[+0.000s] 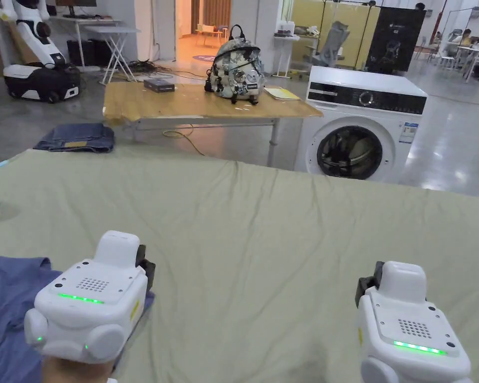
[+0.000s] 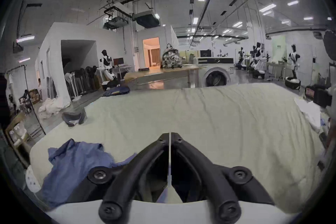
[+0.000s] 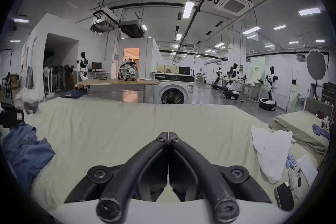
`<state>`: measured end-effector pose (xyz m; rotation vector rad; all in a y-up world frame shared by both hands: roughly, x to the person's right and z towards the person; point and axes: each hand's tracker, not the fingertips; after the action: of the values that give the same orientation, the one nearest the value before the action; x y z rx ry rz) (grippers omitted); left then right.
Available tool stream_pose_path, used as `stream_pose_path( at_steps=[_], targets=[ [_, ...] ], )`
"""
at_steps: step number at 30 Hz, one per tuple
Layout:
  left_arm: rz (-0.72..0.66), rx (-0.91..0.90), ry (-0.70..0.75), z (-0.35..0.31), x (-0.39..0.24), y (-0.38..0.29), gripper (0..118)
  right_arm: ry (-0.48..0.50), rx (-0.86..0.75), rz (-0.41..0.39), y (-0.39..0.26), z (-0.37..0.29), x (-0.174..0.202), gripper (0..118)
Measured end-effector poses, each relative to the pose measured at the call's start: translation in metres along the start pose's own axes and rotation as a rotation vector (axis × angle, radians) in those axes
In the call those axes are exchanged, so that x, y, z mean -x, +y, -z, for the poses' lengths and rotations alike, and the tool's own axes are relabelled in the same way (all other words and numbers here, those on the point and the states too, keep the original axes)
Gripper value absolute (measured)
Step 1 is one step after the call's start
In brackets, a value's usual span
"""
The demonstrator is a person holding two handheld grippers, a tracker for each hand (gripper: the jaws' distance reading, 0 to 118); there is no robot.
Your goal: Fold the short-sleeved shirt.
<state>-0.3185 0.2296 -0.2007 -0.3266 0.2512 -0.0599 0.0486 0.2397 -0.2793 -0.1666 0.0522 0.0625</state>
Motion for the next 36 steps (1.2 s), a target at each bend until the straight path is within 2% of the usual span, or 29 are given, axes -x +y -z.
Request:
stream_pose_path(
  at_steps=[2, 7, 10, 19, 20, 21, 22, 23, 24, 25, 27, 30, 33, 35, 36],
  targets=[
    [-0.004, 0.057, 0.024, -0.001, 0.03, -0.005, 0, 0.007, 0.005, -0.011, -0.002, -0.001, 0.005, 0],
    [-0.13, 0.289, 0.045, 0.007, 0.118, -0.022, 0, 0.03, 0.036, -0.008, -0.011, 0.001, 0.013, 0],
    [-0.121, 0.411, 0.136, 0.011, 0.153, -0.037, 0, 0.042, 0.056, -0.01, -0.016, 0.001, 0.016, 0],
    [-0.229, 0.698, 0.033, 0.042, 0.222, -0.085, 0, 0.054, 0.097, -0.038, -0.026, 0.004, 0.019, 0],
    [-0.241, 0.724, 0.021, 0.048, 0.226, -0.093, 5, 0.056, 0.101, -0.039, -0.027, 0.005, 0.019, 0],
    [-0.248, 0.717, 0.031, 0.049, 0.229, -0.097, 25, 0.057, 0.107, -0.042, -0.028, 0.005, 0.018, 0],
    [-0.257, 0.721, 0.036, 0.05, 0.231, -0.1, 61, 0.057, 0.112, -0.044, -0.03, 0.006, 0.017, 0],
    [-0.273, 0.734, 0.019, 0.05, 0.232, -0.103, 81, 0.057, 0.117, -0.047, -0.03, 0.006, 0.017, 0],
    [-0.287, 0.743, 0.01, 0.038, 0.221, -0.099, 90, 0.056, 0.121, -0.049, -0.031, 0.006, 0.016, 0],
    [-0.291, 0.741, 0.002, 0.038, 0.218, -0.101, 91, 0.054, 0.125, -0.05, -0.032, 0.006, 0.016, 0],
    [-0.268, 0.744, 0.012, 0.039, 0.211, -0.105, 91, 0.054, 0.133, -0.049, -0.034, 0.008, 0.015, 0],
    [-0.156, 0.766, 0.042, 0.05, 0.202, -0.113, 87, 0.059, 0.148, -0.046, -0.036, 0.009, 0.016, 0],
    [-0.117, 0.752, 0.029, 0.055, 0.197, -0.118, 53, 0.062, 0.152, -0.048, -0.038, 0.007, 0.017, 0],
    [-0.106, 0.723, 0.035, 0.053, 0.195, -0.115, 11, 0.065, 0.153, -0.045, -0.041, 0.007, 0.017, 0],
    [-0.104, 0.713, 0.041, 0.049, 0.193, -0.113, 4, 0.067, 0.153, -0.045, -0.041, 0.007, 0.017, 0]
  ],
)
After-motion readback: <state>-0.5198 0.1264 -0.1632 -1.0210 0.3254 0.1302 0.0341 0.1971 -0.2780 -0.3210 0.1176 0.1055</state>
